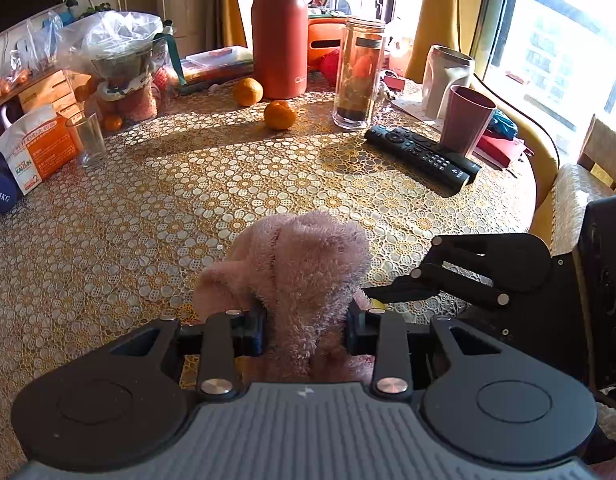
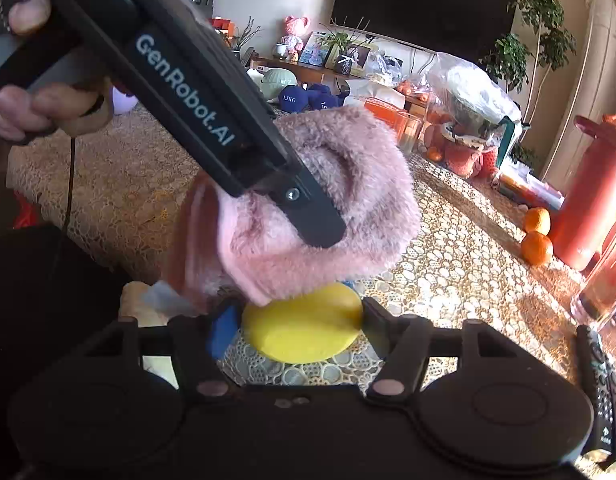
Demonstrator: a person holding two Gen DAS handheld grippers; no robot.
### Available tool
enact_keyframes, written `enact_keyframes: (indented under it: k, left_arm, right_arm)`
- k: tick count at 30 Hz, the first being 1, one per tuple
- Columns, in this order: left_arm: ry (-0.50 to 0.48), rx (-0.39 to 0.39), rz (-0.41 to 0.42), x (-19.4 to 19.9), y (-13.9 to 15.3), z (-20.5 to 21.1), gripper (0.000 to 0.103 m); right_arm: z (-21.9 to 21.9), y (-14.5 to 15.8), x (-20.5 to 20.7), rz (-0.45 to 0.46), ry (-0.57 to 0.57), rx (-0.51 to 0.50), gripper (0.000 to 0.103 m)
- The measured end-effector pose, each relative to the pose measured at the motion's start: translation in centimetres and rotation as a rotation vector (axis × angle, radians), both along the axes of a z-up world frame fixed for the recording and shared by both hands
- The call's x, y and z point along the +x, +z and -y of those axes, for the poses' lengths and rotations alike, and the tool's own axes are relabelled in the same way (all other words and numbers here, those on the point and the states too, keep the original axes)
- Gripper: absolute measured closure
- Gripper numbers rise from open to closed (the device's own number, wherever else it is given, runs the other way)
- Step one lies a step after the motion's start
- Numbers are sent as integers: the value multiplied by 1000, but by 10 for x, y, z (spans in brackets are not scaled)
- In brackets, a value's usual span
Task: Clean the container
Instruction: 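Wipe the jar's lid end with the towel while the right gripper holds the jar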
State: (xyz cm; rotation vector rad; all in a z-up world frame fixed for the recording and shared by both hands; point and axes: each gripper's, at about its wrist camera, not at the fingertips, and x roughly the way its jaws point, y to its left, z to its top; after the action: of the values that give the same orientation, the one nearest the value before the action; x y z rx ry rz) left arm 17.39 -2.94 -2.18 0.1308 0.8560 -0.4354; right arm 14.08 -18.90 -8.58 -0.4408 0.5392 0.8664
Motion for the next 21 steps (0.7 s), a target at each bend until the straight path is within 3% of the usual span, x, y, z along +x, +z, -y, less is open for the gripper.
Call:
enact_keyframes:
  k: [7,11,21]
  left_arm:
    - [96,-25,-18,8,-3,-34,69]
    - [124,-57,-32,6,-5,-48,69]
    - [177,-51,-45,-5,-9,-64,69]
  right_arm:
    - [23,2,19,-186,-78,182,35]
    - [25,0,24,-241,-97,224,35]
    - [9,5,13,-169,-61,161,41]
